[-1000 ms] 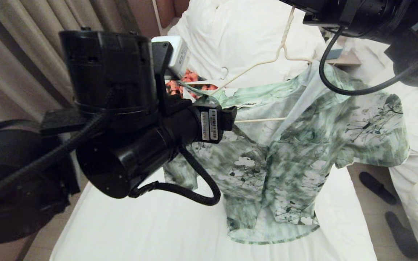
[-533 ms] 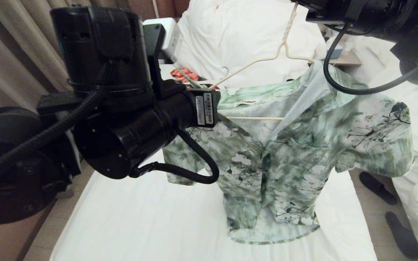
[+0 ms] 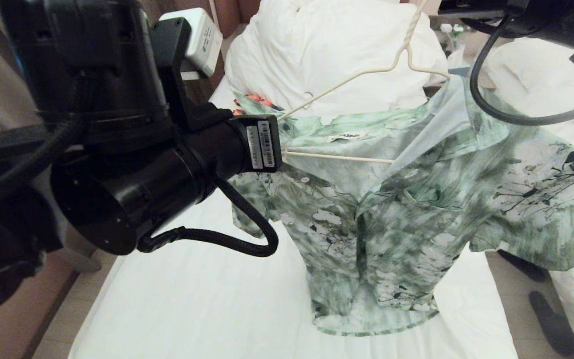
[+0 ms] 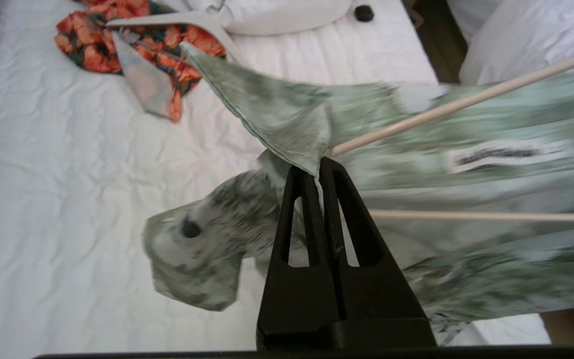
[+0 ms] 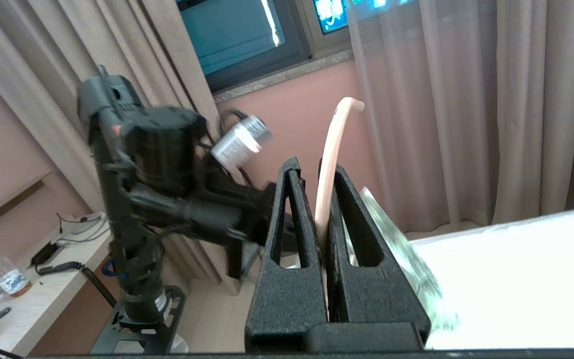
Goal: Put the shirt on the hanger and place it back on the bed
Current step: Take the clothes hanger out of the clothes
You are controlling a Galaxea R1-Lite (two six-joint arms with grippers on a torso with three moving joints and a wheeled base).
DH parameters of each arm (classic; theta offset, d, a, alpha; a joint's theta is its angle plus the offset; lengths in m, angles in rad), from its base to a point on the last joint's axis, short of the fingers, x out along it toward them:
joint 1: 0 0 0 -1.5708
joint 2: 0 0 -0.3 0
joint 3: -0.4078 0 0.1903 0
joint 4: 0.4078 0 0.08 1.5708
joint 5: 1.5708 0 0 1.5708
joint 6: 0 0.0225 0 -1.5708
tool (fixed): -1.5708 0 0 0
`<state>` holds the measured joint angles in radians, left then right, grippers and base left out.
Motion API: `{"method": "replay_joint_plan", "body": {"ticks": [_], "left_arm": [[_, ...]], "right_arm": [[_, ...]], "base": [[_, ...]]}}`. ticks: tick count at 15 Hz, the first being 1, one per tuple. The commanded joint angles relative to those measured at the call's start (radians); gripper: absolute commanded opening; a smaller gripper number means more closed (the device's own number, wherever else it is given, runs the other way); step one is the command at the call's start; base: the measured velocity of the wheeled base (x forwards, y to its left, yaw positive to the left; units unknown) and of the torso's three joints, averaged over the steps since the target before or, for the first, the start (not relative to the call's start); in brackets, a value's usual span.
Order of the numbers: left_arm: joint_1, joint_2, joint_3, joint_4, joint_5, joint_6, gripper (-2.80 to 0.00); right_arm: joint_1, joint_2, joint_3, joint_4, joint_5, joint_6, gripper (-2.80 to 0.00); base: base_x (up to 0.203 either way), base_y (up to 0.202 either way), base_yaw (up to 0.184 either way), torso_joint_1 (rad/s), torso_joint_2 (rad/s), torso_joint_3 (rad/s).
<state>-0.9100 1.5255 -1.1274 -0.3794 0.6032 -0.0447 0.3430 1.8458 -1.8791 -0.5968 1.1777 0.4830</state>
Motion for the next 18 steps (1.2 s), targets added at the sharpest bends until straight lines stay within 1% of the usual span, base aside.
{"method": "replay_joint_plan", "body": {"ticks": [1,3,5,6,8,9,10,11,13,14,15,16,18], "left_arm": [[0.019,0.0,0.039,-0.046,0.004,-0.001,-2.8],[0.091,0.047,0.052,-0.138,0.002,0.016,-2.8],[0.182,0.091,0.066,-0.177,-0.004,0.031,-2.8],[0.216,0.105,0.096,-0.185,-0.011,0.032,-2.8],[0.259,0.115,0.14,-0.219,-0.028,0.03,-2.8],[0.264,0.116,0.158,-0.249,-0.029,0.031,-2.8],[0.253,0.117,0.168,-0.261,-0.029,0.031,-2.8],[0.226,0.119,0.175,-0.266,-0.029,0.03,-2.8],[0.145,0.127,0.192,-0.272,-0.026,0.024,-2.8],[0.113,0.135,0.212,-0.286,-0.025,0.02,-2.8],[0.091,0.141,0.244,-0.299,-0.025,0.017,-2.8],[0.076,0.151,0.278,-0.313,-0.027,0.015,-2.8],[0.06,0.197,0.318,-0.38,-0.03,0.013,-2.8]], "right_arm": [[0.001,-0.032,0.014,-0.003,0.007,0.003,-2.8],[-0.001,-0.054,0.043,-0.003,0.007,0.003,-2.8],[-0.007,-0.073,0.055,-0.005,0.006,0.003,-2.8],[-0.012,-0.08,0.054,-0.005,0.006,0.003,-2.8],[-0.016,-0.088,0.058,-0.003,0.007,0.003,-2.8],[-0.016,-0.092,0.061,-0.003,0.005,0.003,-2.8],[-0.014,-0.092,0.063,-0.005,0.004,0.003,-2.8],[-0.012,-0.089,0.063,-0.009,0.002,0.002,-2.8],[0.001,-0.075,0.078,-0.047,-0.003,-0.004,-2.8],[0.015,-0.063,0.095,-0.091,-0.031,-0.007,-2.8],[0.032,-0.049,0.113,-0.144,-0.082,-0.007,-2.8],[0.041,-0.03,0.122,-0.188,-0.111,-0.006,-2.8],[0.057,0.005,0.126,-0.246,-0.135,-0.006,-2.8]], "base": [[0.0,0.0,0.0,0.0,0.0,0.0],[0.0,0.0,0.0,0.0,0.0,0.0],[0.0,0.0,0.0,0.0,0.0,0.0],[0.0,0.0,0.0,0.0,0.0,0.0],[0.0,0.0,0.0,0.0,0.0,0.0],[0.0,0.0,0.0,0.0,0.0,0.0],[0.0,0.0,0.0,0.0,0.0,0.0],[0.0,0.0,0.0,0.0,0.0,0.0],[0.0,0.0,0.0,0.0,0.0,0.0],[0.0,0.0,0.0,0.0,0.0,0.0],[0.0,0.0,0.0,0.0,0.0,0.0],[0.0,0.0,0.0,0.0,0.0,0.0],[0.0,0.0,0.0,0.0,0.0,0.0]]}}
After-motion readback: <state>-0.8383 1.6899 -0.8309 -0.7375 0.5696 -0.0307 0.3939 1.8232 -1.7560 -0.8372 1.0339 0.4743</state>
